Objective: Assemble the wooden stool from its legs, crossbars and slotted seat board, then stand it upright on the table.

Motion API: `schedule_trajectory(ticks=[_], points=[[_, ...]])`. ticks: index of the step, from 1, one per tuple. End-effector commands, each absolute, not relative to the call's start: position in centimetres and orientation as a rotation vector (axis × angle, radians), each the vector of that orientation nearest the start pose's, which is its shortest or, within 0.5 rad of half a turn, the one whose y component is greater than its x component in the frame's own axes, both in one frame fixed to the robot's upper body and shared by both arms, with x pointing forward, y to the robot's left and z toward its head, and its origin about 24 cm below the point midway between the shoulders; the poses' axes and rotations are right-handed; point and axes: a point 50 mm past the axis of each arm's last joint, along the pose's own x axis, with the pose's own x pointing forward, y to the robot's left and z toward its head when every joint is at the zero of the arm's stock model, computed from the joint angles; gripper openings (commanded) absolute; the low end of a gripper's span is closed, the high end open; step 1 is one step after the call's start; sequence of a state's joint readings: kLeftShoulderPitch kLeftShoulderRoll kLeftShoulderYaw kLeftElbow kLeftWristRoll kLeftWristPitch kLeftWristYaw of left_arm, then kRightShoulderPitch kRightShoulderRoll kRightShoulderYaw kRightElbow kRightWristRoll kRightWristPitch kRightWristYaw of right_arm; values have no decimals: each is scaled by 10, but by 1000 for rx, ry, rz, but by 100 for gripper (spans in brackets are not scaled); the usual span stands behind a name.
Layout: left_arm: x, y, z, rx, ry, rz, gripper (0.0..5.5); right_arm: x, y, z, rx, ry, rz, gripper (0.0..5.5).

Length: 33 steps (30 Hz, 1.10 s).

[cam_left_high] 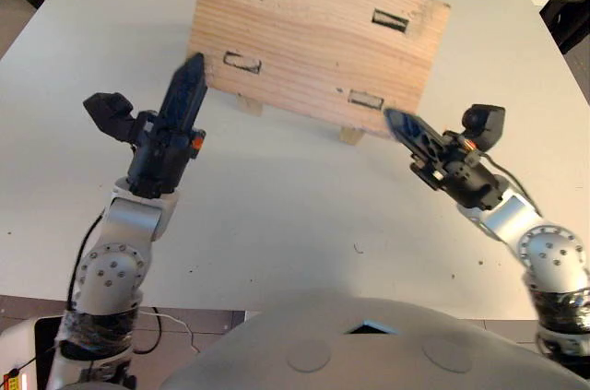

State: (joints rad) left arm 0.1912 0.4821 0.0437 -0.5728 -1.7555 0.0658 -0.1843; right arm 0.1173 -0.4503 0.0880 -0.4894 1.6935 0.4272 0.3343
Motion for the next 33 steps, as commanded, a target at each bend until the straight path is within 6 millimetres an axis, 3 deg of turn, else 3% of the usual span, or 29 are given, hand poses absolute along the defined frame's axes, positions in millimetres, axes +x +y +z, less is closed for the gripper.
schedule_trajectory(ticks=[1, 5, 10, 14, 20, 22, 25, 33], points=[[188, 141, 220, -1582, -152, -689, 132, 191, -127, 250, 1730, -317, 916, 142], [193, 141, 216, -1620, -95, -590, 129, 200, -135, 252, 1791, -270, 781, 132], [207, 142, 209, -1640, -55, -449, 129, 225, -138, 221, 1792, -13, 501, 136], [222, 144, 188, -1617, 26, -292, 129, 239, -135, 196, 1744, 150, 358, 136], [235, 147, 161, -1595, 109, -155, 129, 247, -136, 179, 1725, 196, 222, 136], [236, 147, 153, -1577, 127, -127, 129, 247, -140, 164, 1696, 233, 155, 136], [236, 147, 149, -1575, 133, -112, 129, 249, -146, 145, 1680, 272, 43, 135], [237, 151, 146, -1543, 80, -80, 129, 255, -149, 137, 1614, 262, -22, 132]])
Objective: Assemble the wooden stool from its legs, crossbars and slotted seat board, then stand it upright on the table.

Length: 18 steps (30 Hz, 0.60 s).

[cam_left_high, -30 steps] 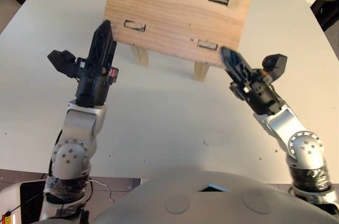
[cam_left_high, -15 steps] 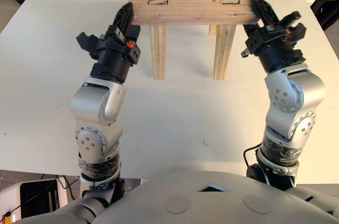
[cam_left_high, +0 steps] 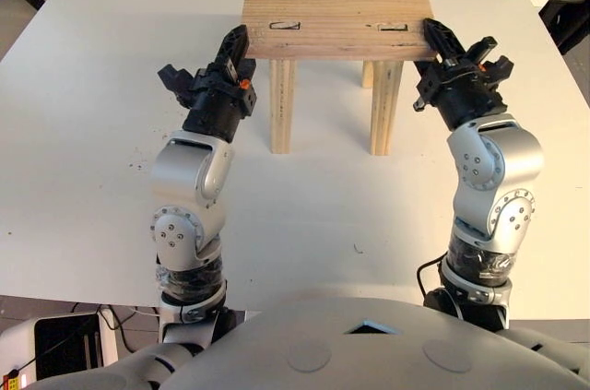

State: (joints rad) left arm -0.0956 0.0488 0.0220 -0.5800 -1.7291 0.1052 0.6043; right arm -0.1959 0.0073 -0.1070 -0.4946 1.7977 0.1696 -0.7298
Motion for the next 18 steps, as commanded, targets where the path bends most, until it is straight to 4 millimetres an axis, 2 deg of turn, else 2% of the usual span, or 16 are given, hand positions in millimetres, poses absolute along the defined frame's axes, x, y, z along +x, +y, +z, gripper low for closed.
schedule_trajectory(ticks=[1, 6, 11, 16, 18], points=[[236, 151, 148, -1542, 54, -104, 166, 255, -149, 138, 1602, 246, -11, 167], [232, 160, 158, -1534, -54, -129, 246, 255, -158, 146, 1567, 129, -4, 245], [229, 175, 159, -1475, -116, -80, 326, 255, -177, 141, 1508, 50, -113, 327], [231, 190, 144, -1377, -102, 45, 404, 251, -183, 141, 1460, 4, -116, 331], [233, 191, 142, -1320, -101, 56, 404, 251, -182, 144, 1432, -15, -95, 331]])
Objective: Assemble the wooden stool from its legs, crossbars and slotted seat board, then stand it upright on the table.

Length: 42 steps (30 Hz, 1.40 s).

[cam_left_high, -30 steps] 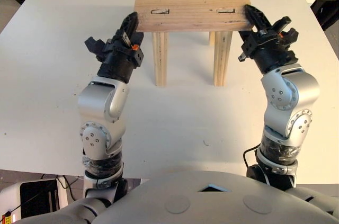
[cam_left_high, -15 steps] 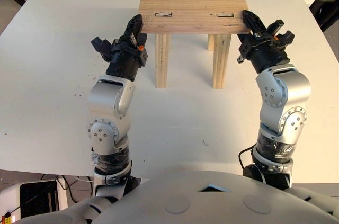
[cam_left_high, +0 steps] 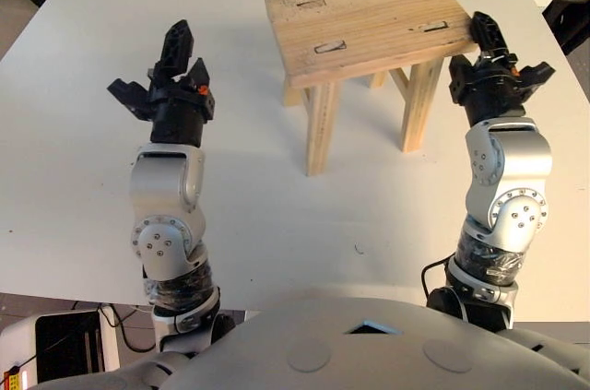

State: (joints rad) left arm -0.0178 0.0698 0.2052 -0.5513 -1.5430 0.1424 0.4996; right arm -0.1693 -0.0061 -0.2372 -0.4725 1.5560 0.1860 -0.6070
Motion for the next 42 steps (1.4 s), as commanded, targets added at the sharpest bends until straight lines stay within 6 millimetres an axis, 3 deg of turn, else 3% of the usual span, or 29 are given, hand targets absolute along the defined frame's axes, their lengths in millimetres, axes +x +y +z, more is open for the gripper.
schedule_trajectory(ticks=[1, 5, 13, 15, 16, 19, 20, 24, 31, 35, 42], points=[[234, 191, 141, -1295, -101, 53, 404, 252, -182, 146, 1420, -27, -85, 331], [237, 189, 141, -1242, -110, 56, 404, 253, -189, 153, 1374, -84, -68, 331], [237, 208, 146, -1100, -182, 118, 404, 258, -229, 161, 1165, -209, -195, 331], [240, 213, 145, -998, -178, 143, 404, 264, -240, 166, 1030, -245, -214, 331], [242, 216, 142, -919, -164, 166, 404, 271, -247, 163, 881, -221, -245, 331], [252, 219, 122, -407, -77, 259, 404, 290, -259, 144, 205, -175, -293, 331], [254, 218, 115, -263, -66, 271, 404, 292, -262, 133, 155, -147, -311, 331], [250, 218, 82, -180, 15, 412, 404, 290, -257, 92, 80, -50, -314, 331], [231, 200, 42, 31, 81, 352, 404, 286, -245, 64, 52, -12, -222, 331], [231, 198, 40, 49, 59, 352, 404, 284, -243, 60, 62, -19, -224, 331], [239, 188, 47, 41, 11, 287, 404, 285, -219, 56, 61, -9, -120, 331]])
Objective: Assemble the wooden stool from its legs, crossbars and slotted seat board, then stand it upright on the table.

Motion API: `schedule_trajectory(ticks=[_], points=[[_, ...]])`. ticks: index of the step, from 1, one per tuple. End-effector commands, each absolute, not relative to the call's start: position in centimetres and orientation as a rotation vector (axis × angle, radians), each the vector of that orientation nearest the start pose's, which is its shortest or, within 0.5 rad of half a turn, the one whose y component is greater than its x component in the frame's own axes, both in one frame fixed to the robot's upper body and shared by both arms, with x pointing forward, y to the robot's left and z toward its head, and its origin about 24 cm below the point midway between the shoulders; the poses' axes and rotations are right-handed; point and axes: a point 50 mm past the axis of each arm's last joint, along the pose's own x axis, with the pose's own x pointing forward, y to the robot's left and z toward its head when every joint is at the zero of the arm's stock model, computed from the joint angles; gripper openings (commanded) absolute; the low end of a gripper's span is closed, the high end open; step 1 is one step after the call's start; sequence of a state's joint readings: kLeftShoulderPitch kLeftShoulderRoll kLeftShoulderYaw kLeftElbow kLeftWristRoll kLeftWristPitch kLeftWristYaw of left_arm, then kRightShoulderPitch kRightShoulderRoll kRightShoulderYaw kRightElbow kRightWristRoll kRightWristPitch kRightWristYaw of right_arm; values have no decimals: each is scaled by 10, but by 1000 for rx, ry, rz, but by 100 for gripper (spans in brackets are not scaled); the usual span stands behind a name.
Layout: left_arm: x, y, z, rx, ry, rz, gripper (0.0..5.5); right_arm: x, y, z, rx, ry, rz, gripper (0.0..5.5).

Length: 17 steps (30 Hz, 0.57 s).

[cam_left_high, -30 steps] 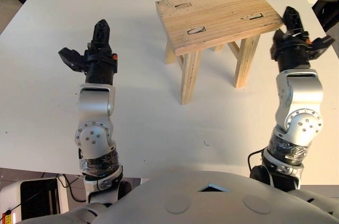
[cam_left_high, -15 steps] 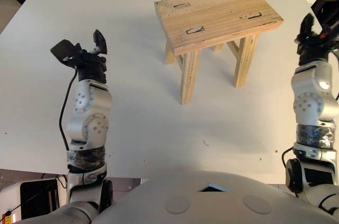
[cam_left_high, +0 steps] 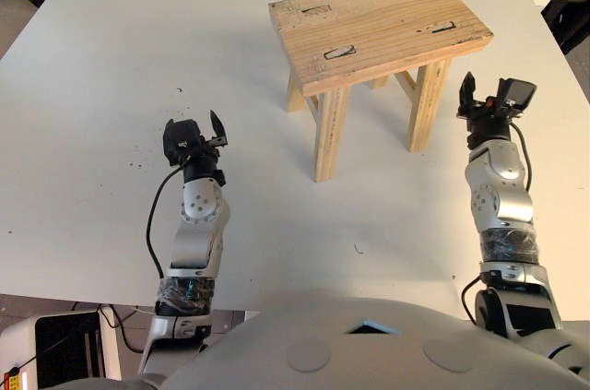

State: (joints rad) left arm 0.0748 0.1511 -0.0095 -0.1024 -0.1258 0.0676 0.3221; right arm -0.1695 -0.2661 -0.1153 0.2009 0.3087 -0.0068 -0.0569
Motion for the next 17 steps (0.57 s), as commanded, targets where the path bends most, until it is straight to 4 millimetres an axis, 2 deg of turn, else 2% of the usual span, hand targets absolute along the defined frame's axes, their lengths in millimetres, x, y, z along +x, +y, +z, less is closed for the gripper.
schedule_trajectory(ticks=[1, 5, 17], points=[[239, 187, 46, 40, 10, 289, 404, 285, -217, 56, 63, -4, -98, 331], [239, 191, 47, 33, 3, 332, 404, 278, -205, 52, 57, 12, -19, 331], [243, 198, 57, 39, -45, 348, 404, 282, -202, 61, 67, -20, -32, 331]])
